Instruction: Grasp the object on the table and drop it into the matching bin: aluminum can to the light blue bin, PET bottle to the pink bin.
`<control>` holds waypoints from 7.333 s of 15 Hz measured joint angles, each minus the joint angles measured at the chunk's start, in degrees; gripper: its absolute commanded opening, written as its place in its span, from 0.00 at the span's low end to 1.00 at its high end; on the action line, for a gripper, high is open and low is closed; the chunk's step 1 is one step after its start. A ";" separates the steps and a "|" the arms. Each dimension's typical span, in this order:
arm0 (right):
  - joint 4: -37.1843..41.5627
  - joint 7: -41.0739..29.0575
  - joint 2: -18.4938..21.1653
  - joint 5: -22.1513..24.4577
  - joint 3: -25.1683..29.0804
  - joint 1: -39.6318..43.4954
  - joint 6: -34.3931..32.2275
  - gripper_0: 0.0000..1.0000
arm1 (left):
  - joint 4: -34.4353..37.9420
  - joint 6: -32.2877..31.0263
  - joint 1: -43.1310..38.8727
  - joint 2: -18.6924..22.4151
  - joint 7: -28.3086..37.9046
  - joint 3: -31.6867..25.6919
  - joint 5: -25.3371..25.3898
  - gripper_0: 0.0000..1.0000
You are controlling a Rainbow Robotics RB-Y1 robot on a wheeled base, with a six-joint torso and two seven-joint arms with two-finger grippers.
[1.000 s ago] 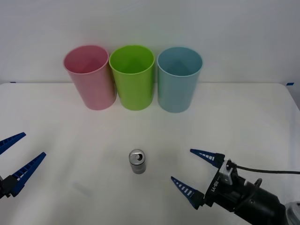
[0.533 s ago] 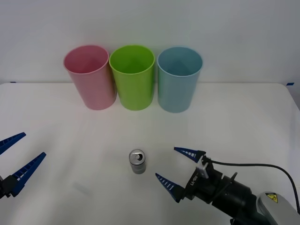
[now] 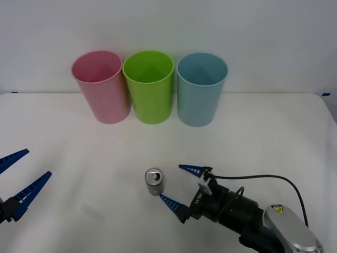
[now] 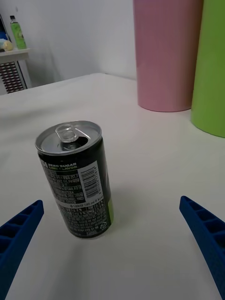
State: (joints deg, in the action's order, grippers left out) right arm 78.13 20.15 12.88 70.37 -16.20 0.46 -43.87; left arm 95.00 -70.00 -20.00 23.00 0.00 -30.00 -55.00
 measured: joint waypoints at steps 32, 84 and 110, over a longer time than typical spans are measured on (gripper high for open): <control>-8.25 1.67 -5.07 0.96 -6.66 -8.02 6.93 0.00 | 0.00 0.00 0.00 0.00 0.00 0.00 0.00 1.00; -1.64 -41.55 -5.45 26.55 22.33 -34.98 19.03 0.00 | 0.00 0.00 0.00 0.00 0.00 0.00 0.00 1.00; 1.25 -39.89 -7.68 29.56 25.00 -33.47 15.61 1.00 | 0.00 0.00 0.00 0.00 0.00 0.00 0.00 1.00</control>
State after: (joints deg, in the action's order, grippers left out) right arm 79.38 -19.74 5.19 99.92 8.80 -33.01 -28.26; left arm 95.00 -70.00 -20.00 23.00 0.00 -30.00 -55.00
